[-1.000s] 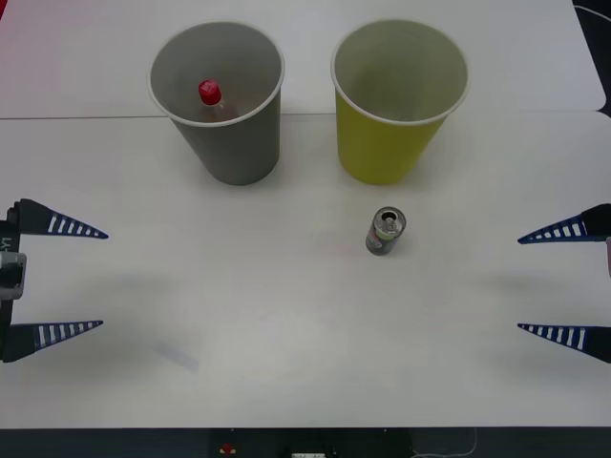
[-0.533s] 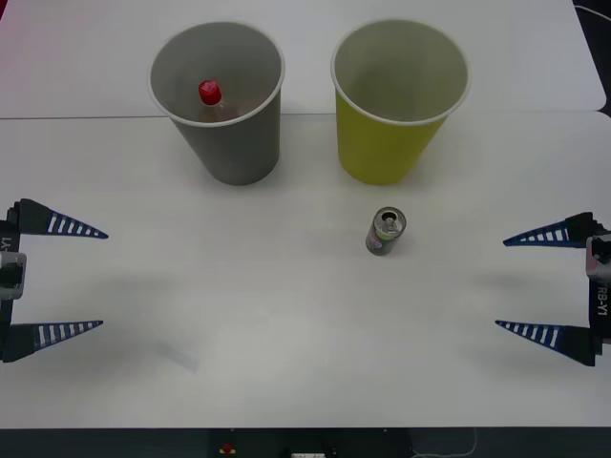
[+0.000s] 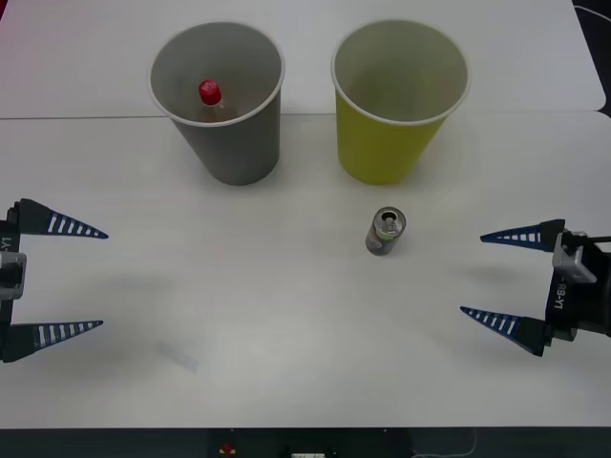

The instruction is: Put the can into the green bin and the plastic bottle into the gray bin

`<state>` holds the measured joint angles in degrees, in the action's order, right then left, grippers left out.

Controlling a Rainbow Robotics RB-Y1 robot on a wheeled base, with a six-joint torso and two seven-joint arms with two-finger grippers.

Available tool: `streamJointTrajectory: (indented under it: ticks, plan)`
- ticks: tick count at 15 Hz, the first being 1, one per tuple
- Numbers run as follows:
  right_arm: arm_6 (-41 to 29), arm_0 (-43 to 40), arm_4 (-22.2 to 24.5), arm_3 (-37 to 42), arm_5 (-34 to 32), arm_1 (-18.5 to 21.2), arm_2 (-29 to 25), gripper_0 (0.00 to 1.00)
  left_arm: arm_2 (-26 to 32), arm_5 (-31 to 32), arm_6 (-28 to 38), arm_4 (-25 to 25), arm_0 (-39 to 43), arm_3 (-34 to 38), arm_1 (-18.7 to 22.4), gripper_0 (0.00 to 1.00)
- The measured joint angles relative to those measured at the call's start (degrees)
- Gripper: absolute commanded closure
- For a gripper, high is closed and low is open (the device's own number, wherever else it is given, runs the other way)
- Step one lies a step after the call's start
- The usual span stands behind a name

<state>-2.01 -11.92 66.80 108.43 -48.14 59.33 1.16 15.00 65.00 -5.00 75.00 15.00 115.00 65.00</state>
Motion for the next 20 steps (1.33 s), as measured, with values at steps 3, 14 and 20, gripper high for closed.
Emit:
streamJointTrajectory:
  ticks: [3, 14, 20]
  plan:
    - [0.42, 1.72, 0.00, -2.86, -0.01, -3.64, 1.26, 0.00, 0.00, 0.00, 0.00, 0.00, 0.00, 0.00, 0.00, 0.00]
    - [2.61, 10.31, 0.00, -15.32, 2.97, -16.71, 6.92, 0.00, 0.00, 0.00, 0.00, 0.00, 0.00, 0.00, 0.00, 0.00]
    - [4.34, 16.10, 0.06, -23.41, 5.79, -23.90, 9.85, 0.00, 0.00, 0.00, 0.00, 0.00, 0.00, 0.00, 0.00, 0.00]
